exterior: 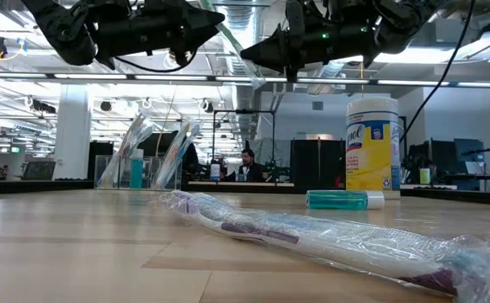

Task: Pick & Place toothbrushing station
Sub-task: Put the green toothbrush into the transparent organizer

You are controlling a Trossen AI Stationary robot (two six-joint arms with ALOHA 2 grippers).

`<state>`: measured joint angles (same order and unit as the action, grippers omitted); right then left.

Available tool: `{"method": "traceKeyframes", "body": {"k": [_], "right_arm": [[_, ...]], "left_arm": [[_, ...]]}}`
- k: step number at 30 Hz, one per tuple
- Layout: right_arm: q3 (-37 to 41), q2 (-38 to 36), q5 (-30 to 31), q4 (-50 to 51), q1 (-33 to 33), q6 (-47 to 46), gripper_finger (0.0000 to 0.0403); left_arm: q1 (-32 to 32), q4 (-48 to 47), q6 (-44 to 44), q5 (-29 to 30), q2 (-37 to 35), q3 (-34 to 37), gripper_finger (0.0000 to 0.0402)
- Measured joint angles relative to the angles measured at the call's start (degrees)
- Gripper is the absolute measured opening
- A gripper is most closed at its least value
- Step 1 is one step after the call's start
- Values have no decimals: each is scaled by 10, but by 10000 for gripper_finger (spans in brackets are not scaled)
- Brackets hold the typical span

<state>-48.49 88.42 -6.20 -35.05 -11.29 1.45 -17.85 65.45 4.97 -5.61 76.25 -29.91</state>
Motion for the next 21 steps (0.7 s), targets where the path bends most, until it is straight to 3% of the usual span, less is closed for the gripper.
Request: {"method": "traceKeyframes", "body": {"k": [8,21], "right_arm": [[0,0,2,0,-1,1,24],[0,0,3,10,-9,0,46]], "left_arm": [[0,1,2,-4,0,0,13],[0,-8,14,2,0,0,9]]}}
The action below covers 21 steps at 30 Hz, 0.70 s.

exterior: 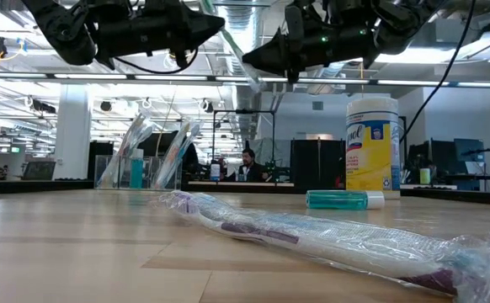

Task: Pick & Place toothbrushing station
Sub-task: Put the green toothbrush into the transparent organizer

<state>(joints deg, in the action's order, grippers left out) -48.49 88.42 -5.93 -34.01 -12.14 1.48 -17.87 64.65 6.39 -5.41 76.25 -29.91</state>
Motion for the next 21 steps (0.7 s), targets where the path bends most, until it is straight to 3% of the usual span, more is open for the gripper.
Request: {"method": "traceKeyframes", "body": {"k": [8,13,21], "right_arm": [[0,0,0,7,-7,0,69],[0,0,0,18,-12,0,85],[0,0,-1,18,-12,0,88]], "left_arm": [[0,-56,1,0,-19,0,8],[-2,-139,0,1,-76,0,8],[-2,-303,-21,68,-166,0,8]]}}
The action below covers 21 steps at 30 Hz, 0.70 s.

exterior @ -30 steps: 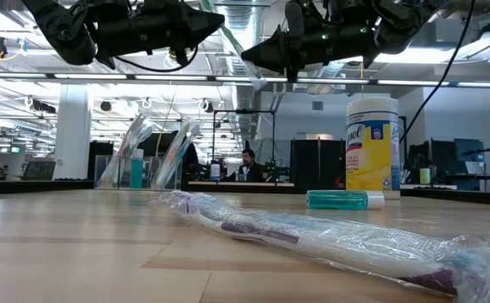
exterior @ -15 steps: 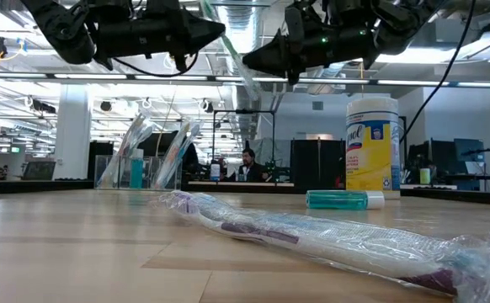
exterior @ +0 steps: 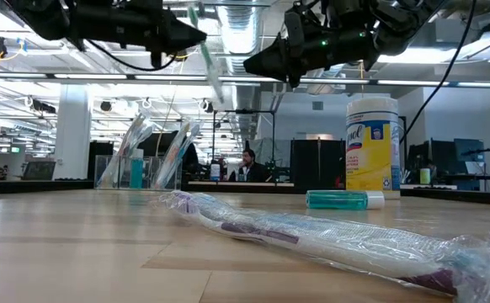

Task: Pick & Place toothbrushing station
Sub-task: Put the green toothbrush into the transparent organizer

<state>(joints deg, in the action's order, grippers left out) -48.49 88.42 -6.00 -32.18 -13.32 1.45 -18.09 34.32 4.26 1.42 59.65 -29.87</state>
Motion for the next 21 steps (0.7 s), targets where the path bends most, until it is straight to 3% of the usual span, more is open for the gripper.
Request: {"method": "traceKeyframes", "body": {"k": [14,21], "right_arm": [[0,0,0,0,5,0,88],[0,0,0,-2,9,0,88]], "left_arm": [[-6,-151,-29,151,-73,0,8],[-53,-181,-27,157,-69,1,8]]}}
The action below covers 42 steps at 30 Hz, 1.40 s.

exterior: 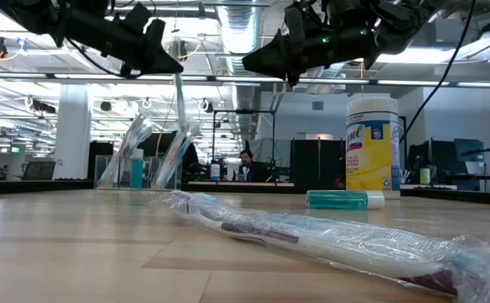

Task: Pick & Place toothbrushing station
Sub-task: Put the green toothbrush into the transparent organizer

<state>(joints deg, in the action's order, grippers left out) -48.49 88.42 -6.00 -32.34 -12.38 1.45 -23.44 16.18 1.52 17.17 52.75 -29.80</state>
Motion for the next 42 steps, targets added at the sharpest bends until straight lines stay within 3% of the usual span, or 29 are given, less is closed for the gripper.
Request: {"method": "traceKeyframes", "body": {"k": [16,29,42], "right_arm": [[0,0,0,-7,0,0,88],[0,0,0,-7,0,0,88],[0,0,0,-7,0,0,88]], "left_arm": [[-83,-8,7,-9,8,0,8],[-134,15,5,-9,95,0,8],[-143,32,9,-10,151,0,8]]}}
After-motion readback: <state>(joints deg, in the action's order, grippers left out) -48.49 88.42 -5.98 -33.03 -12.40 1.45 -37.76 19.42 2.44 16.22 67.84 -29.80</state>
